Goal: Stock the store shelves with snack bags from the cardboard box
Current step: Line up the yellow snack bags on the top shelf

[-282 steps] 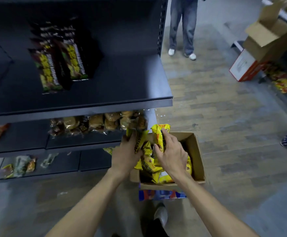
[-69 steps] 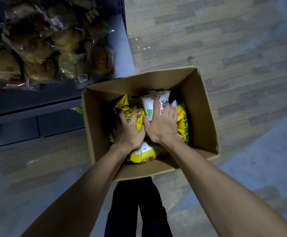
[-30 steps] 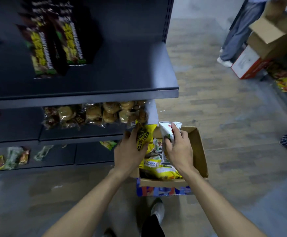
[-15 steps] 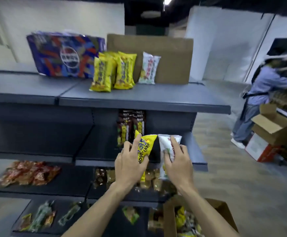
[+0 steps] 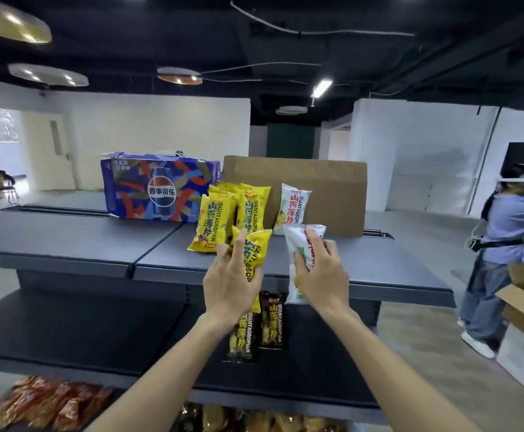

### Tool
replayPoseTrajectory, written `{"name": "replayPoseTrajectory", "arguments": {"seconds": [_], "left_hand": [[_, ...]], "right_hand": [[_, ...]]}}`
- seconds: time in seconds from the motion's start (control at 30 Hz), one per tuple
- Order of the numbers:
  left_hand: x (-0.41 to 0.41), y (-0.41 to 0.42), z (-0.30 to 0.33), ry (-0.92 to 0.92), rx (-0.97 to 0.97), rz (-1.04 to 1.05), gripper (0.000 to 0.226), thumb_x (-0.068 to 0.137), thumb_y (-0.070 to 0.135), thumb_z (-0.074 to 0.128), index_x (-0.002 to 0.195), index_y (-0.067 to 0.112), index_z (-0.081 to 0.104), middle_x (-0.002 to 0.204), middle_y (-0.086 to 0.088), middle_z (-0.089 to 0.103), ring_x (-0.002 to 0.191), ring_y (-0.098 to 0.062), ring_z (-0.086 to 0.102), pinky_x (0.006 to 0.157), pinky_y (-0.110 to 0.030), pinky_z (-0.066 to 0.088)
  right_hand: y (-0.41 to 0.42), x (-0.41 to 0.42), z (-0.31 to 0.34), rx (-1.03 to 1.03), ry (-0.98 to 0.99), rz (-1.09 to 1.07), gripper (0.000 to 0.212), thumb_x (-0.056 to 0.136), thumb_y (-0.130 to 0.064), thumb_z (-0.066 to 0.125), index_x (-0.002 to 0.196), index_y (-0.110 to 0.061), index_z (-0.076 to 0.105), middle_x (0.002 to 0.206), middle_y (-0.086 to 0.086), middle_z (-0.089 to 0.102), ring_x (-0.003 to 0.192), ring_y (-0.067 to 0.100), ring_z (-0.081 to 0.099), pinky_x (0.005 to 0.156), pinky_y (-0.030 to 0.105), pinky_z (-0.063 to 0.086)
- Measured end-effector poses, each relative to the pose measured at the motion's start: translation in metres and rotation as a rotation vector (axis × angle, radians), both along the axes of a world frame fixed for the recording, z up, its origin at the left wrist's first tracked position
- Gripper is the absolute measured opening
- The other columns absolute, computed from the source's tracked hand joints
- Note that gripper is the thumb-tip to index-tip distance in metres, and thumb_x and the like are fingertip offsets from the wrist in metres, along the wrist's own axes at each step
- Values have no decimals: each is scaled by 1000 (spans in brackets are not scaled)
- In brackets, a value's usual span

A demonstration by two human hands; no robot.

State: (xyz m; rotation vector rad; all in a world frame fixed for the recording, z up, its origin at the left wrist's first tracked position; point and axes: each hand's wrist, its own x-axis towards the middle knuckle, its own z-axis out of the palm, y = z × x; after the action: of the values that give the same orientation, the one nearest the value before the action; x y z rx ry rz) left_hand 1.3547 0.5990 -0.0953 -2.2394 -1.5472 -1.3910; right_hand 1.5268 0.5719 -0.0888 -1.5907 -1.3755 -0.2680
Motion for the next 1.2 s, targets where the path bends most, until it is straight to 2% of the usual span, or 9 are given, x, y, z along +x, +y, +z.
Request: {"name": "replayPoseTrajectory", "arguments": {"seconds": [0.17,0.27,0.5,0.63,0.83,0.93,1.03,1.13,1.2], "left_hand": [[29,66,25,-16,-4,52,67,88,42,61,144,34,25,116,-7,40,83,-27,57,62,-32,45],[41,107,33,-3,-5,94,63,88,42,61,140,30,28,117,-10,39,78,-26,57,57,-31,44],[54,173,30,38,84,140,62,82,40,66,133,22,37,111,-8,37,70,-26,57,45,-26,34],[56,187,19,36,144,136,65,79,39,68,134,20,40,112,-8,37,72,-27,58,45,-29,44],[59,191,12,48,112,137,78,75,42,72,140,23,33,118,-11,35,93,-31,56,55,-38,56],[50,189,5,65,119,127,82,75,41,72,142,17,32,122,-16,34,104,-37,49,73,-46,56],[46,185,1,98,117,140,79,82,44,66,144,12,30,126,-20,34,105,-39,46,86,-50,50],[54,185,5,166,98,161,79,90,49,53,151,8,23,132,-20,34,103,-38,46,84,-50,48],[55,184,2,203,78,171,83,91,48,52,153,6,17,138,-21,33,104,-38,47,80,-50,49]], "right_hand": [[73,30,26,72,-10,-1,51,93,-40,57,142,-32,45,117,1,53,101,26,57,74,40,51],[119,45,32,33,-41,-19,51,94,-40,56,142,-30,44,116,2,52,99,25,57,71,38,51],[210,61,34,-43,164,-37,56,94,-33,55,147,-34,36,126,4,44,115,26,46,78,37,45],[240,58,30,74,169,-82,60,92,-28,58,146,-30,33,130,7,42,111,27,42,84,43,49],[263,53,14,52,107,-141,64,95,-31,55,151,-30,25,150,12,25,117,34,37,95,46,42],[264,42,5,-35,132,-148,67,97,-46,47,155,-33,15,155,13,17,121,37,35,99,48,38],[260,39,3,-140,155,-147,71,97,-53,42,155,-37,4,157,15,10,127,39,31,103,49,34],[260,49,9,-222,162,-148,77,97,-55,40,153,-40,-11,159,19,0,130,42,29,105,51,32],[255,48,8,-293,133,-153,80,97,-56,40,151,-40,-18,160,19,-6,132,43,28,105,53,31]]}}
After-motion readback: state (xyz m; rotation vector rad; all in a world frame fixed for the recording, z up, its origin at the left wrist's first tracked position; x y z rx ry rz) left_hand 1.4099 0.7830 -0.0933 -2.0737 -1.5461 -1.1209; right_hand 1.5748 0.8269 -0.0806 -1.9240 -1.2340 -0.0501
